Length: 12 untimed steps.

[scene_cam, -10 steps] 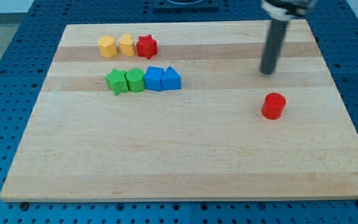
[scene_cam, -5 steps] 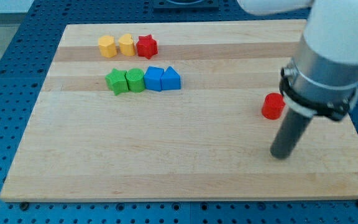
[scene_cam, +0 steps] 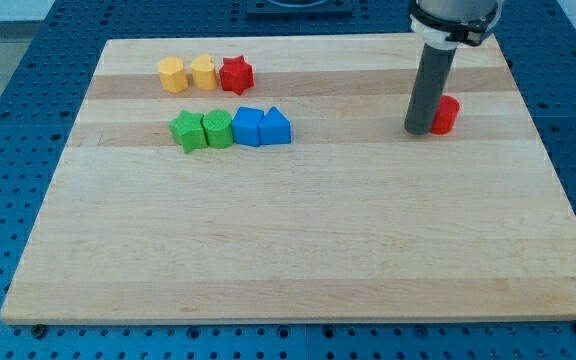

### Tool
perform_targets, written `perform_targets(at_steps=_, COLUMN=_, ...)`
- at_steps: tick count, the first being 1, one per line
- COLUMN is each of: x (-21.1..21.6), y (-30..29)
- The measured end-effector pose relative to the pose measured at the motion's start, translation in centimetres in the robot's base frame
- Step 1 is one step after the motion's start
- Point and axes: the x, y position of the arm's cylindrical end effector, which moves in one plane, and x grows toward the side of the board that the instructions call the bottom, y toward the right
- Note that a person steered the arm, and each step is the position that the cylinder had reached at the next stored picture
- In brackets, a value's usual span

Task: Slide the red circle vertical to the red star

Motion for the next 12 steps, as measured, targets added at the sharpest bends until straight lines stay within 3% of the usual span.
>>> perform_targets(at_steps=1, x=6.2, y=0.1)
perform_targets(at_steps=2, x=6.2, y=2.3)
perform_targets(at_steps=5, x=-3.2, y=1.6)
perform_targets(at_steps=7, x=-1.2, y=6.6)
perform_targets(at_steps=8, x=-8.4, y=6.5)
perform_targets(at_steps=11, x=-11.6, y=1.3)
perform_targets(at_steps=12, x=-11.9, y=6.4)
